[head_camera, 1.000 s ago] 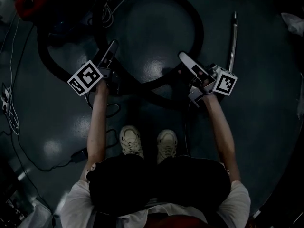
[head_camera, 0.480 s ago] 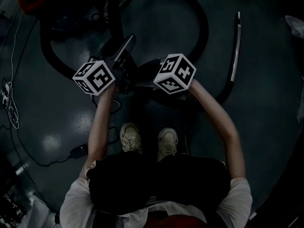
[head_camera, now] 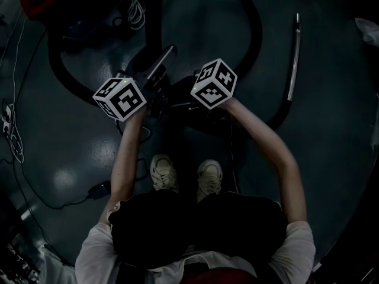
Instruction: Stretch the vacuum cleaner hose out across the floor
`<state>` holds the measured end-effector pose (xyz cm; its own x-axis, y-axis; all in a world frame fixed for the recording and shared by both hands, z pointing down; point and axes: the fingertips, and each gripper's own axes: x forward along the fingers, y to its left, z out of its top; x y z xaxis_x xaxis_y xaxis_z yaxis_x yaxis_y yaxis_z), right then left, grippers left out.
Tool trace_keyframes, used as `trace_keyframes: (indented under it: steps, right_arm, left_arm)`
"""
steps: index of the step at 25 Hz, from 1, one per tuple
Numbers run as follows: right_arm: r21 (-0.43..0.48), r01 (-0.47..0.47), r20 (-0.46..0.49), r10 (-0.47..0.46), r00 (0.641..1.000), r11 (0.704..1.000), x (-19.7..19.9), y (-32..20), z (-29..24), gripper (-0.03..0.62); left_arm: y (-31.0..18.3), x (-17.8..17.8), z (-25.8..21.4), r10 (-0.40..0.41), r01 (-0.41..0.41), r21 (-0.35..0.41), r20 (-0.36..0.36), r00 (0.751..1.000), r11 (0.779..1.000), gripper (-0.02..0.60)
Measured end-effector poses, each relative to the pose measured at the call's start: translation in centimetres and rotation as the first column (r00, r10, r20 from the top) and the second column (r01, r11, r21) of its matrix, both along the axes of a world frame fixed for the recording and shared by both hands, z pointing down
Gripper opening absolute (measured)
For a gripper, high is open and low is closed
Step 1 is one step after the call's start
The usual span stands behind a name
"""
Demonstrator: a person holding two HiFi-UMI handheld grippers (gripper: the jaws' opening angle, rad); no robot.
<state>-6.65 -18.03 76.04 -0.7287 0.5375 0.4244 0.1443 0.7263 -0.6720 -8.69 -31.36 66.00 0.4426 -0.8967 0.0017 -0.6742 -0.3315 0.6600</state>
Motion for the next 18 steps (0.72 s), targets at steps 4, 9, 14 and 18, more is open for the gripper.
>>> trace_keyframes:
  steps: [4,9,14,18]
  right_arm:
    - [-0.008,-0.246,0.134,0.245,0.96,0.969,-0.2,-1.8,-2.0,0.184]
    - [-0.185,-0.684,0.152,0.708,0.689,0.706,2.8,-11.2,-3.6,0.183]
    - [-0.257,-0.857,0.145,0.895,0.423,0.447,6.8,-19.2,-6.0,0.183]
    - [-0.341,-0.924,0.084,0.984,0.155,0.175,7.7,-24.2,-7.6,0.183]
  left_arm:
    - [-0.6,-1.2,-0.7,-0.047,0.045,0.02,0.064,0.997,0.999,0.282]
    - [0.2,-7.2,0.7,-0.261,0.267,-0.011,0.164,0.951,0.964,0.282]
    - [1.8,-1.3,4.0,-0.08,0.091,-0.107,0.107,0.991,0.99,0.282]
    - [2.6,7.1,4.7,0.15,-0.142,-0.112,0.074,0.986,0.984,0.282]
